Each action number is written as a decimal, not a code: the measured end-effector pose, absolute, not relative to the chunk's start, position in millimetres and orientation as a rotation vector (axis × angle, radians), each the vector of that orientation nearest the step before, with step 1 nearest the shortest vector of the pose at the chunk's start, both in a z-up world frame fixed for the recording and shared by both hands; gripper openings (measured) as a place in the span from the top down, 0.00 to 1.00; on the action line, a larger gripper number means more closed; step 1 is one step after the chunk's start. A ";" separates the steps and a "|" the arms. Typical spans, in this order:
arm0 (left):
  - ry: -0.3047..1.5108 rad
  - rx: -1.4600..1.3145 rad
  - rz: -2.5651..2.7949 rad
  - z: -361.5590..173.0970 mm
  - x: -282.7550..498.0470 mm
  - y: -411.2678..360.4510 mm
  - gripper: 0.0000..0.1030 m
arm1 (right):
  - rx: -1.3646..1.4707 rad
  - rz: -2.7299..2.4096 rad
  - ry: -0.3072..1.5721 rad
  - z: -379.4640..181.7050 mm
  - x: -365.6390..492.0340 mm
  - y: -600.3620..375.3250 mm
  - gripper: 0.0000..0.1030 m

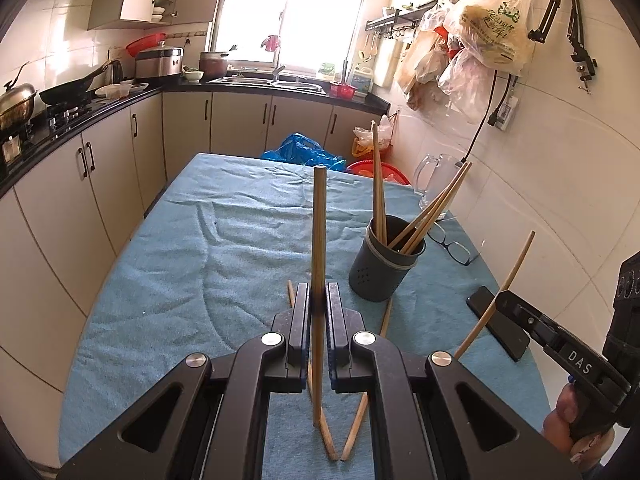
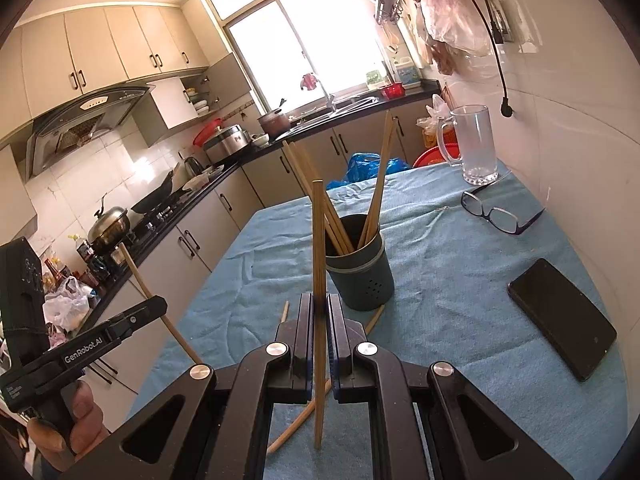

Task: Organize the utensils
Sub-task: 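Carry the held chopstick upright over the grey cup with the right gripper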

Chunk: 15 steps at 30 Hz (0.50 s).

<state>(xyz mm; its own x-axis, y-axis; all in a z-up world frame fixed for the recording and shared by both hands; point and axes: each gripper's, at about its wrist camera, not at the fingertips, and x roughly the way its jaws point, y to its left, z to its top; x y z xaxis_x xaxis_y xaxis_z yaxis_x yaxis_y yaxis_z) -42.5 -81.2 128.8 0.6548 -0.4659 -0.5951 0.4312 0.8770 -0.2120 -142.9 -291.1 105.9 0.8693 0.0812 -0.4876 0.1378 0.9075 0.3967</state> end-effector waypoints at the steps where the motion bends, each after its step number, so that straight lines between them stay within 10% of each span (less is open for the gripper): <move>1: 0.689 -0.053 -0.510 129.3 -42.7 -81.6 0.94 | 0.440 -0.030 0.521 106.0 -142.8 -291.5 0.94; 15: 0.685 -0.054 -0.526 135.0 -42.1 -83.8 0.94 | 0.446 -0.027 0.505 110.2 -145.3 -292.2 0.94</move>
<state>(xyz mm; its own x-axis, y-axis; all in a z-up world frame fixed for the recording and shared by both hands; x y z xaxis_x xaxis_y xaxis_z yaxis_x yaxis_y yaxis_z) -42.1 -83.8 135.0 0.6497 -0.4805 -0.5891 0.4457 0.8685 -0.2169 -145.3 -292.2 110.2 0.8768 0.0831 -0.4737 0.1340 0.9038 0.4065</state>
